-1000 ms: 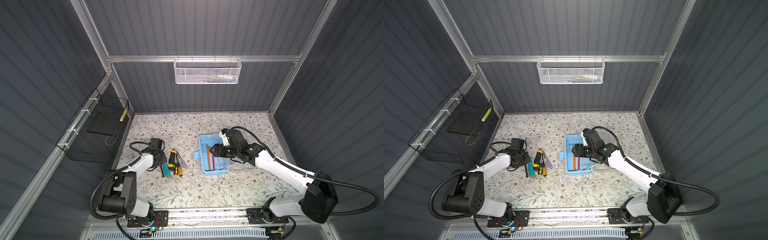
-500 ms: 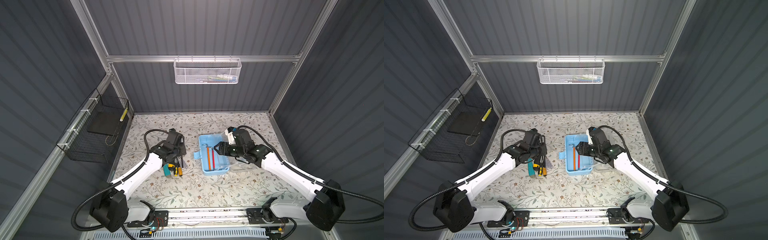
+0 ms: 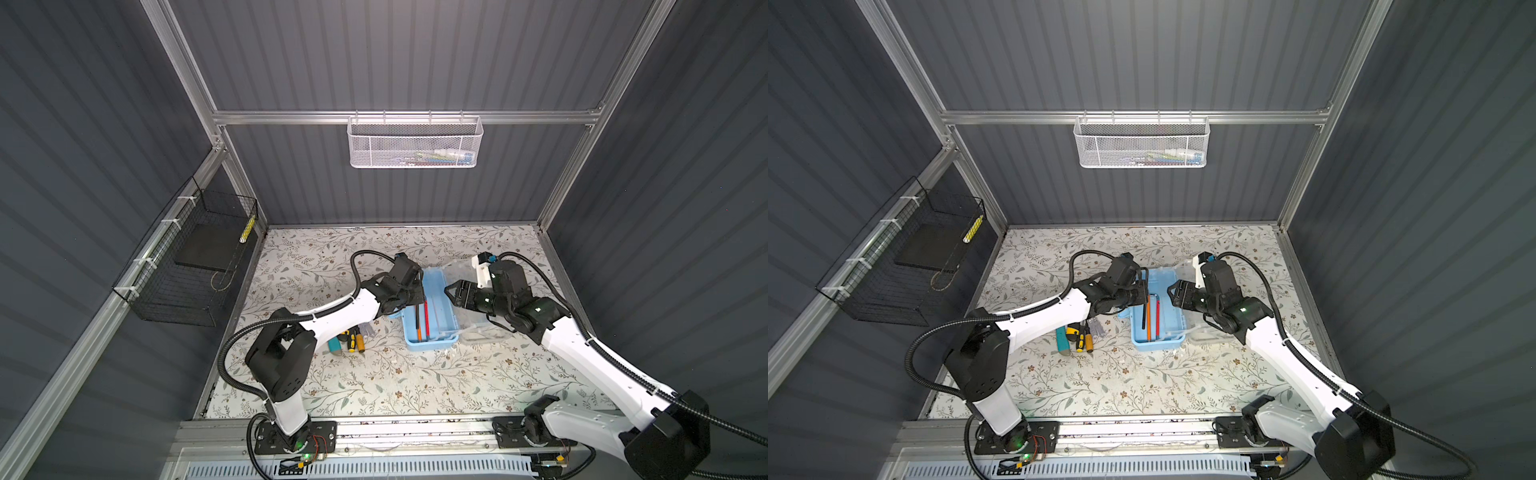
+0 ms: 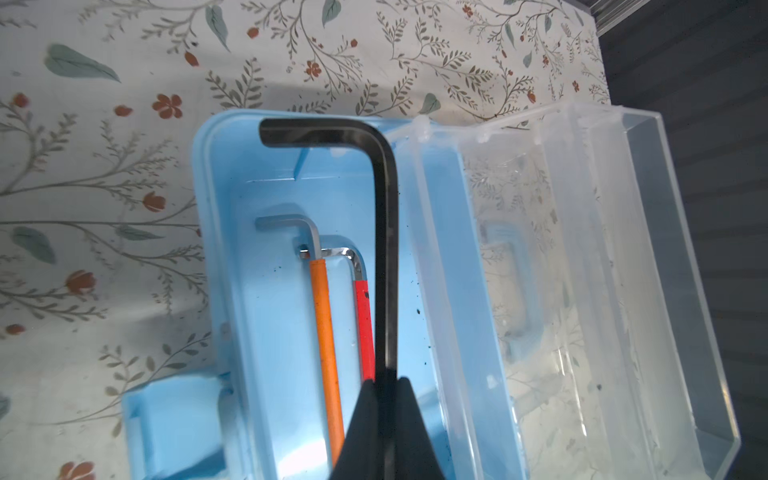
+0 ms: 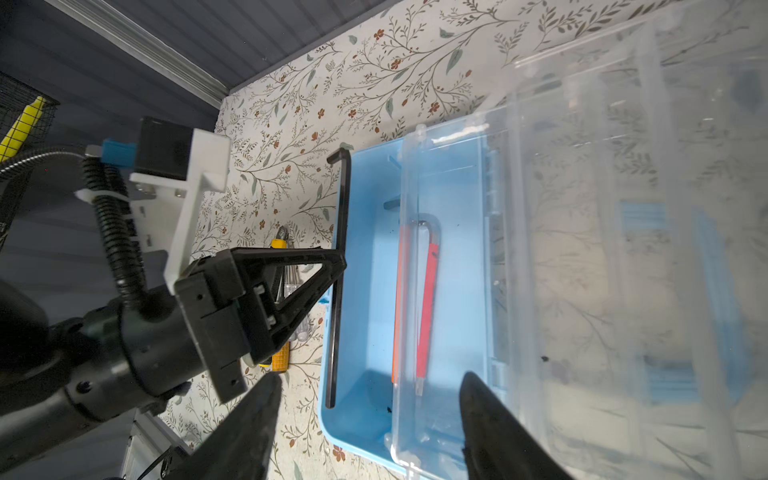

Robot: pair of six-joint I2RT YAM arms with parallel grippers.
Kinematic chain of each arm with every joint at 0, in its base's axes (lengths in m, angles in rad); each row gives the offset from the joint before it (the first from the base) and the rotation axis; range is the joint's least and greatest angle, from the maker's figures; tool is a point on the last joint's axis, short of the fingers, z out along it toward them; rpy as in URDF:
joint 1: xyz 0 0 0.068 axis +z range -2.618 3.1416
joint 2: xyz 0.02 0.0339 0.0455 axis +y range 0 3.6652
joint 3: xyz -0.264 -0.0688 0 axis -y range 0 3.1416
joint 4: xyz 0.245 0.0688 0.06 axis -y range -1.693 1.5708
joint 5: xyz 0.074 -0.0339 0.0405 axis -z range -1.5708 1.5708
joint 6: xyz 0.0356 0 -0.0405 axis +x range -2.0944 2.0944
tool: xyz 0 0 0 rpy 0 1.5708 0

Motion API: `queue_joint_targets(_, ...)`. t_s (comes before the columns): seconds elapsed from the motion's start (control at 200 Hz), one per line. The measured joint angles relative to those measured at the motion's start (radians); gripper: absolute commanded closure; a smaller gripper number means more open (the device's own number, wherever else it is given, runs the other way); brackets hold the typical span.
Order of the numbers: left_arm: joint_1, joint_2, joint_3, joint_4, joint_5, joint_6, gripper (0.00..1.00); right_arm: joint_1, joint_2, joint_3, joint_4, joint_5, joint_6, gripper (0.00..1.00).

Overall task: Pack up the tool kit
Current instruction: 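Carry the black hex key into the blue box and release it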

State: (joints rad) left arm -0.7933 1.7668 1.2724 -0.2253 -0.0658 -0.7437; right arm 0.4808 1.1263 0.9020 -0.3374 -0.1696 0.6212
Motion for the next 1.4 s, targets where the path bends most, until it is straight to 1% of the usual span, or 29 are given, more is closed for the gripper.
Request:
queue_joint_targets(0.285, 0.0, 0.082, 0.002, 0.039, 0.027, -0.066, 1.0, -0.025, -0.021, -0.016, 0.001, -0.01, -0.002, 0.32)
queue_joint_targets(0.47, -0.002, 0.18, 0.016, 0.036, 0.04, -0.082, 1.0, -0.035, -0.021, -0.047, 0.019, -0.012, -0.001, 0.32)
queue_joint_targets(0.73, -0.006, 0.206, 0.065, 0.046, 0.053, -0.089, 1.0, -0.042, -0.025, -0.076, 0.037, -0.026, -0.001, 0.29)
queue_joint_targets(0.765, -0.006, 0.209, 0.068, 0.046, 0.053, -0.089, 0.97, -0.042, -0.025, -0.077, 0.038, -0.026, -0.001, 0.29)
queue_joint_targets(0.815, -0.006, 0.21, 0.07, 0.047, 0.056, -0.089, 0.84, -0.042, -0.025, -0.077, 0.038, -0.027, -0.001, 0.29)
queue_joint_targets(0.87, -0.006, 0.211, 0.07, 0.047, 0.056, -0.089, 0.76, -0.043, -0.026, -0.077, 0.039, -0.028, -0.001, 0.29)
queue_joint_targets(0.895, -0.006, 0.211, 0.07, 0.046, 0.056, -0.09, 0.69, -0.043, -0.026, -0.077, 0.039, -0.028, -0.001, 0.29)
queue_joint_targets(0.92, -0.006, 0.211, 0.07, 0.045, 0.057, -0.087, 0.65, -0.045, -0.026, -0.077, 0.039, -0.029, -0.001, 0.29)
queue_joint_targets(1.006, -0.006, 0.217, 0.075, 0.048, 0.062, -0.096, 0.61, -0.047, -0.026, -0.077, 0.04, -0.029, -0.001, 0.29)
queue_joint_targets(1.211, -0.011, 0.217, 0.077, 0.044, 0.059, -0.076, 0.54, -0.048, -0.025, -0.075, 0.038, -0.029, -0.006, 0.29)
queue_joint_targets(1.306, -0.014, 0.198, 0.077, 0.034, 0.048, -0.048, 0.54, -0.05, -0.025, -0.067, 0.036, -0.032, -0.017, 0.29)
queue_joint_targets(1.401, -0.015, 0.14, 0.079, -0.009, 0.012, -0.005, 0.53, -0.053, -0.022, -0.046, 0.031, -0.038, -0.027, 0.29)
